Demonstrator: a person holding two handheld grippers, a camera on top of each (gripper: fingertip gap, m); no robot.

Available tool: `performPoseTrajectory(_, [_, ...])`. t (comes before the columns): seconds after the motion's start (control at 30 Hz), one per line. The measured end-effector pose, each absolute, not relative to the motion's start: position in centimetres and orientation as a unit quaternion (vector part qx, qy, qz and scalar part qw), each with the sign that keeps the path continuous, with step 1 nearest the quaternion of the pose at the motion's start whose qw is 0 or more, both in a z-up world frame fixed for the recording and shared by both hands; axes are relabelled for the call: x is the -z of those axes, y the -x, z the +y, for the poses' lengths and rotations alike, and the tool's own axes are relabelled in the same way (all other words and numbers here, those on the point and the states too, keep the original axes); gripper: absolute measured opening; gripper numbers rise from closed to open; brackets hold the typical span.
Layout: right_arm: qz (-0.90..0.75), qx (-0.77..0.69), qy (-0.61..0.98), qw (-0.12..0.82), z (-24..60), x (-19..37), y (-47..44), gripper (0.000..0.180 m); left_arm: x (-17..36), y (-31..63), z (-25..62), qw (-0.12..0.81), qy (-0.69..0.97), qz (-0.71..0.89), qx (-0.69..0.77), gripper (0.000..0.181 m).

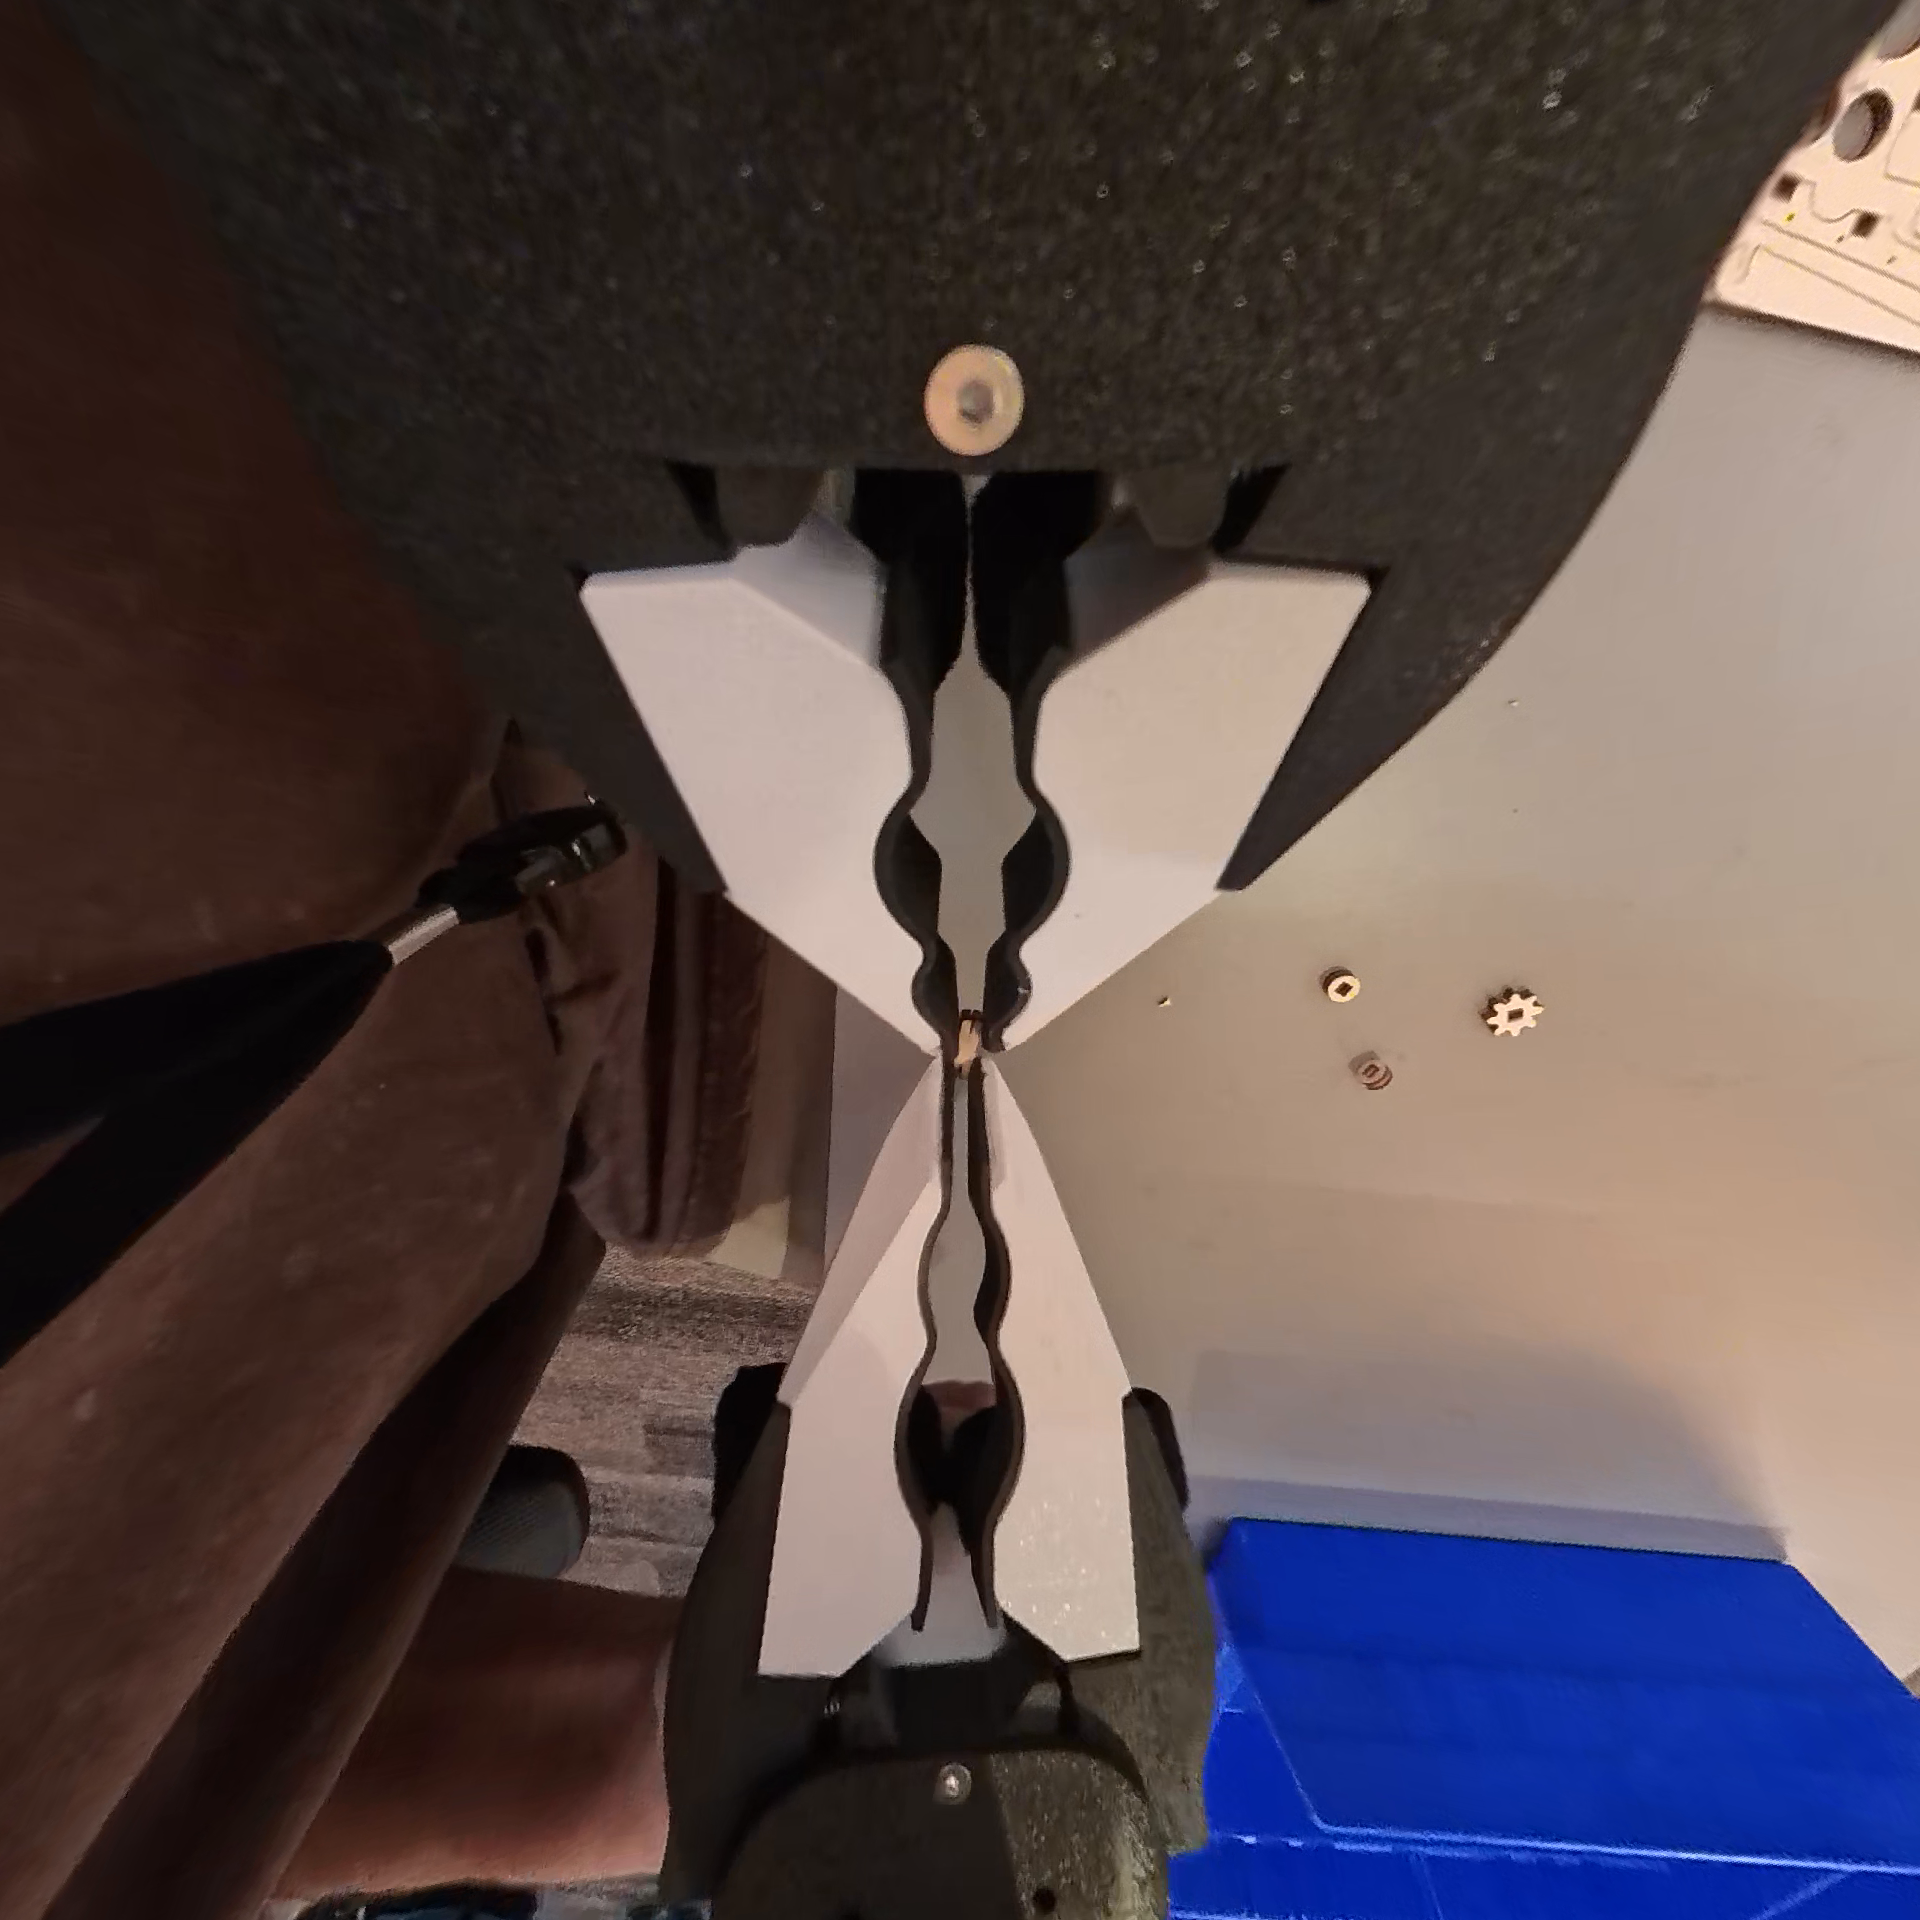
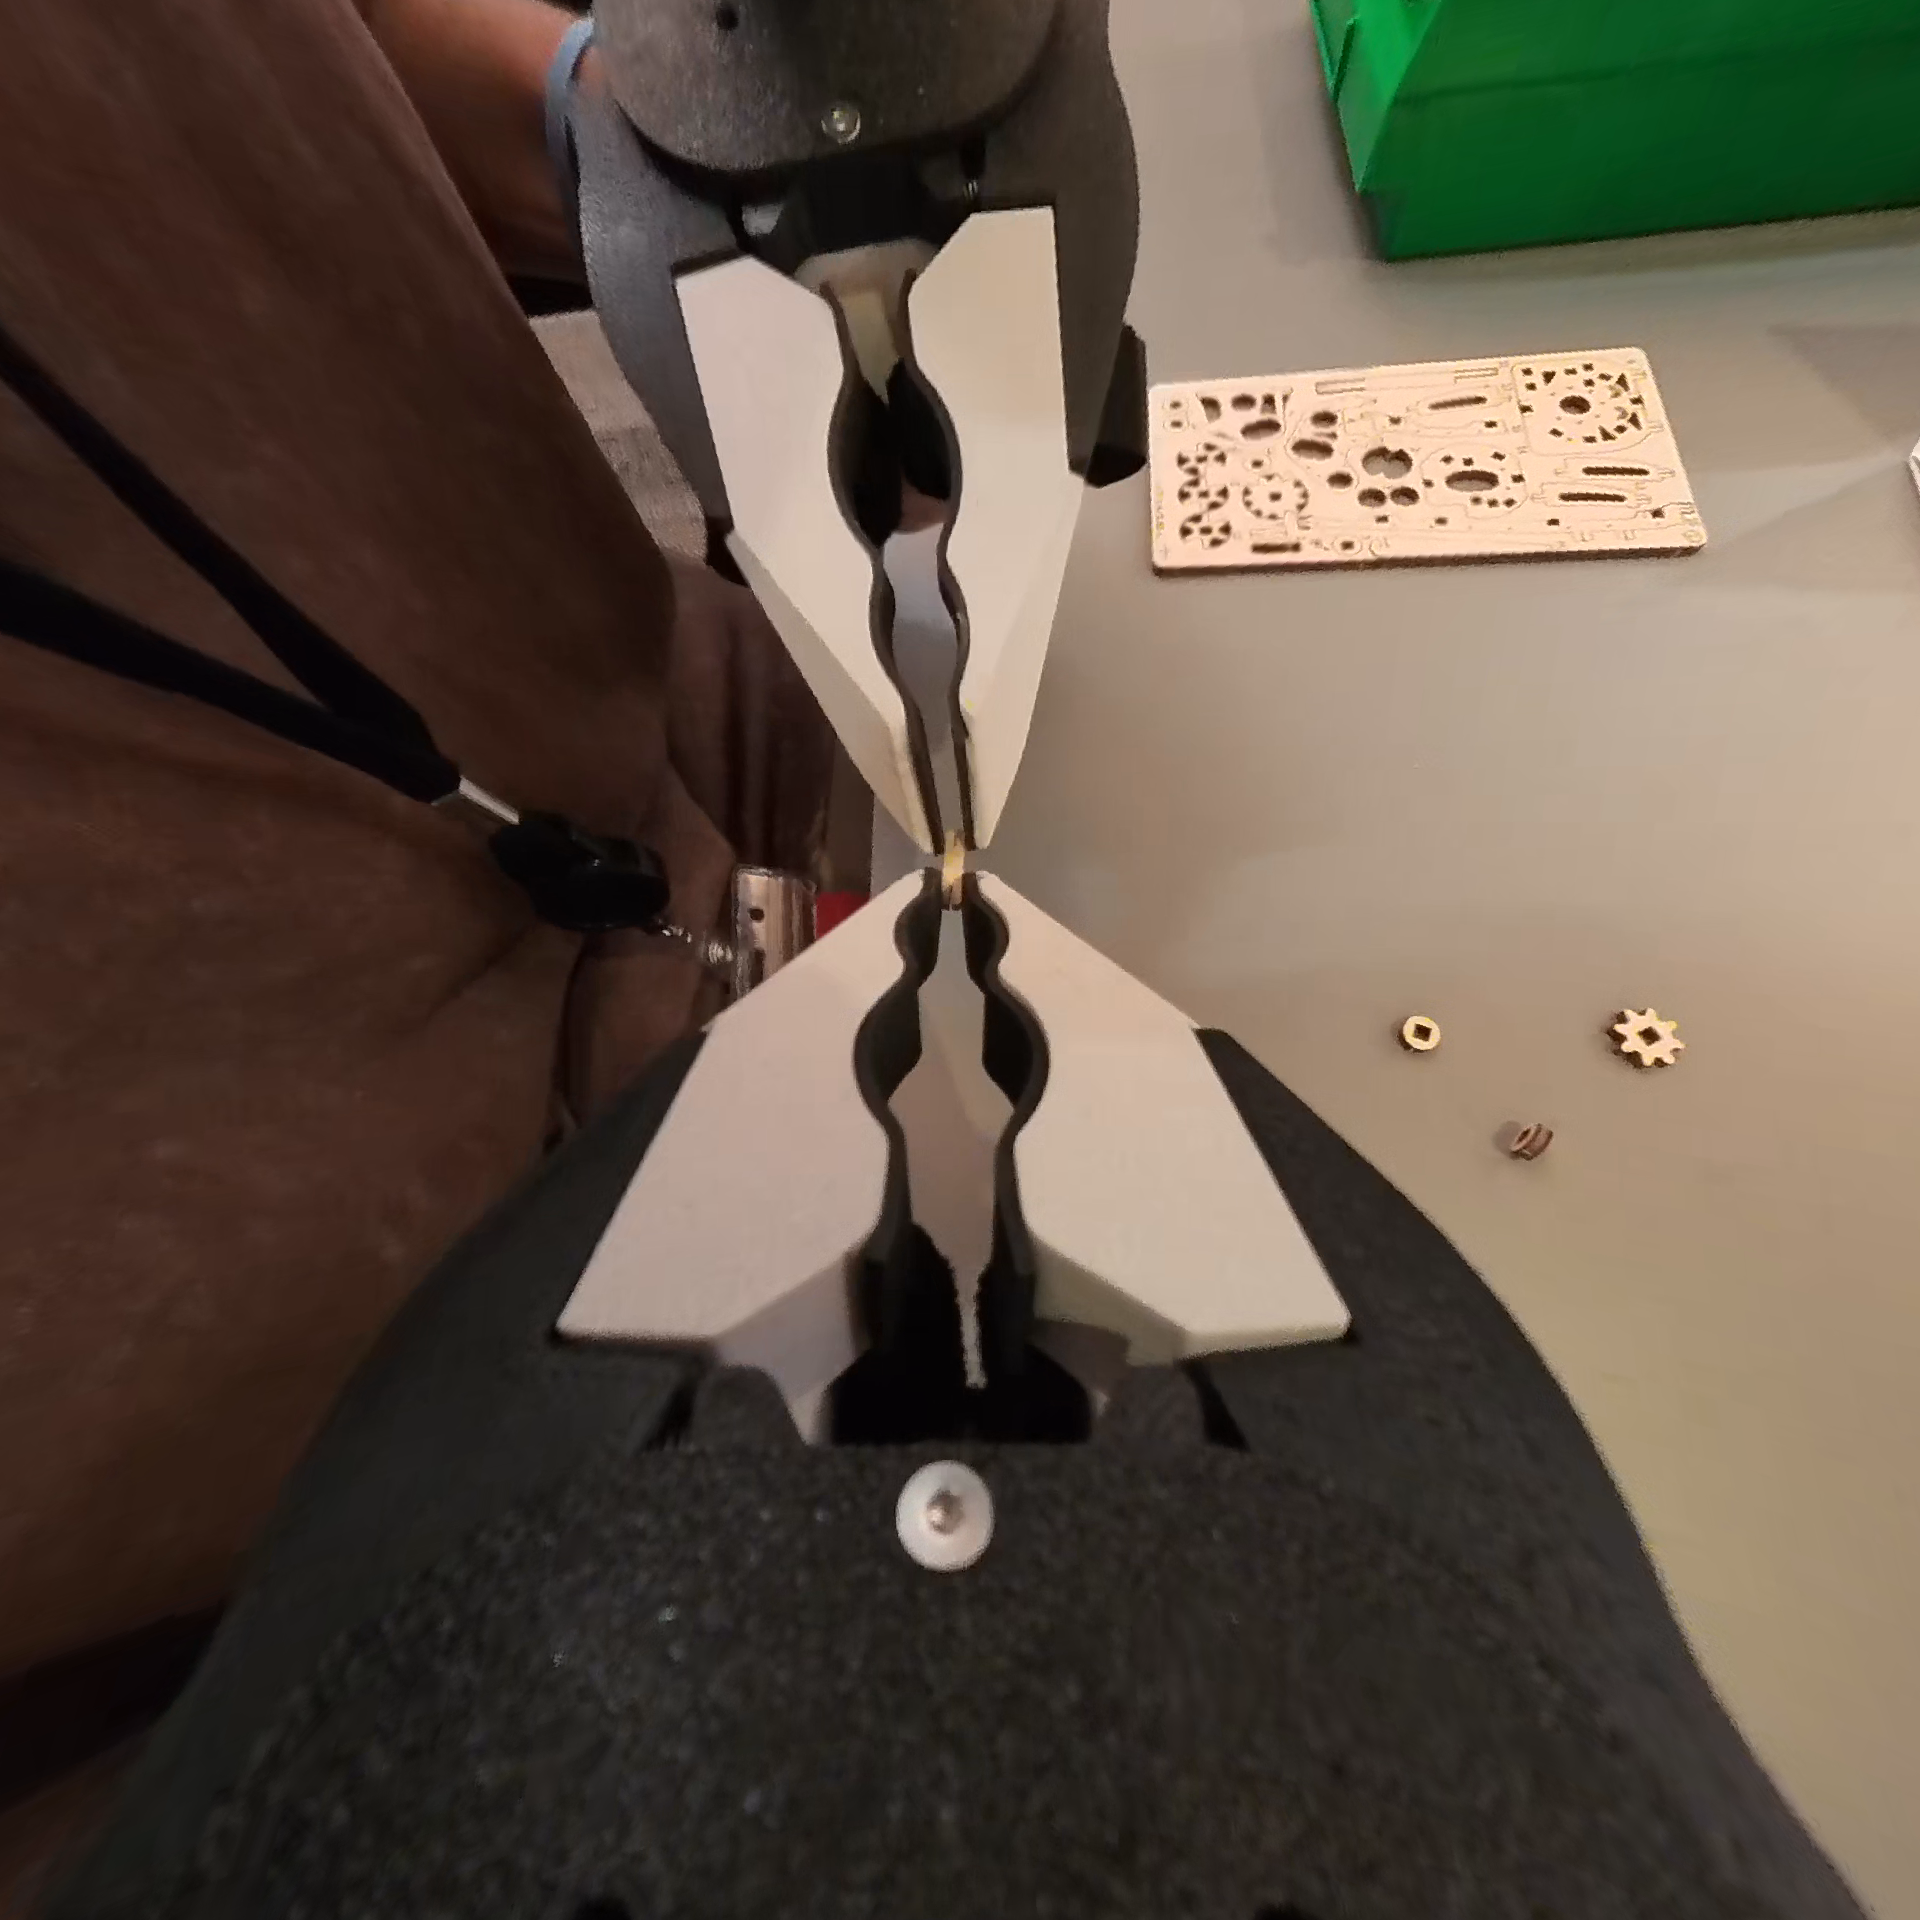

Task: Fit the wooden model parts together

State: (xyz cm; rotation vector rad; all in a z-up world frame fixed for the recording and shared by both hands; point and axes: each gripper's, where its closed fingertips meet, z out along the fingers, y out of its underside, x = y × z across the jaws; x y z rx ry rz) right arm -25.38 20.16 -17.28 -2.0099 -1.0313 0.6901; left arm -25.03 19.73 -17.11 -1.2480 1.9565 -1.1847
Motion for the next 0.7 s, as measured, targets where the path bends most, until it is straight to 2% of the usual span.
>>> performPoseTrajectory(0.23, [-0.368, -0.313, 0.769, 0.419, 20.4, 15.8, 25.1, 0.004, 15.6, 25.0, 19.9, 0.259, 0.470, 0.693, 0.481, 0.001])
performPoseTrajectory(0.4, [-0.346, -0.328, 0.759, 0.444, 20.5, 15.0, 24.6, 0.013, 14.3, 24.9, 20.3, 0.263, 0.472, 0.667, 0.512, 0.001])
performPoseTrajectory(0.7, [-0.346, -0.339, 0.750, 0.450, 20.4, 14.6, 24.8, 0.003, 14.1, 24.9, 20.1, 0.275, 0.460, 0.674, 0.508, 0.001])
